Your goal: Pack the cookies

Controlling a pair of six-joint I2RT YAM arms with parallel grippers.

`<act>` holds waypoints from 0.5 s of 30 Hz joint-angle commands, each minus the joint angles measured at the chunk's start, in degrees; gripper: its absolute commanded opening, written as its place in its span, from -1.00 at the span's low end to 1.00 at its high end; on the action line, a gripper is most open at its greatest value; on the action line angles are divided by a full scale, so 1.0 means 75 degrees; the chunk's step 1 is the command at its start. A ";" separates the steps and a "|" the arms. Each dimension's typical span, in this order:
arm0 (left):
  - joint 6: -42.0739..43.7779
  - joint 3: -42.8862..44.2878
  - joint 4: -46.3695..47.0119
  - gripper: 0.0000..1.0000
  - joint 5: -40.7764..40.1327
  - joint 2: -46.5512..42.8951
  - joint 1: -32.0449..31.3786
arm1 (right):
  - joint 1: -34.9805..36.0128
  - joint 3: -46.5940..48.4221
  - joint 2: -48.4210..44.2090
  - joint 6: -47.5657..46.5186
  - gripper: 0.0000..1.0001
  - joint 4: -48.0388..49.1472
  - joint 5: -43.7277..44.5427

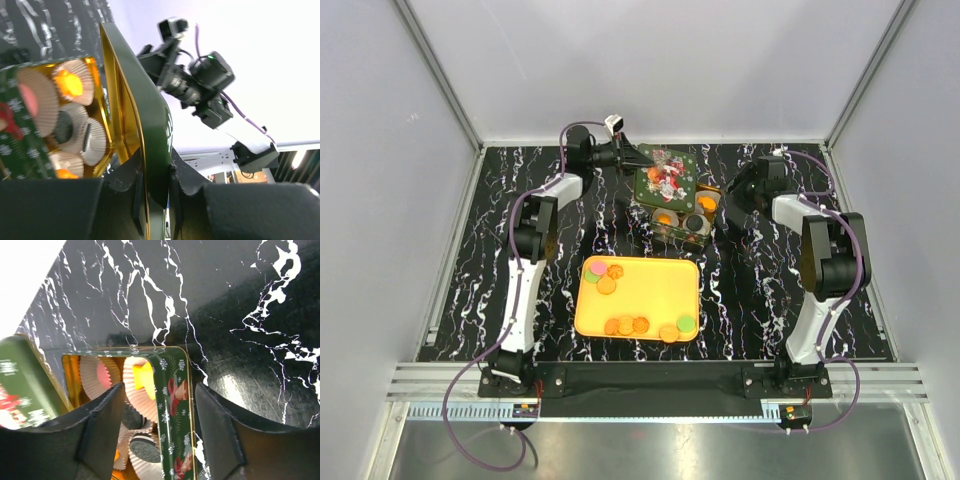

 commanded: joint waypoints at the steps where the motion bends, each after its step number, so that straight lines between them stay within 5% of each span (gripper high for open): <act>1: -0.0540 -0.0031 0.0983 -0.93 0.0027 -0.0535 -0.0101 | -0.0013 0.0366 0.0198 -0.0419 0.26 -0.0169 -0.0346; 15: -0.1034 -0.0382 0.1840 -0.92 0.0062 -0.0886 0.0027 | 0.0092 0.1584 0.0925 -0.1578 -0.34 -0.1399 -0.0826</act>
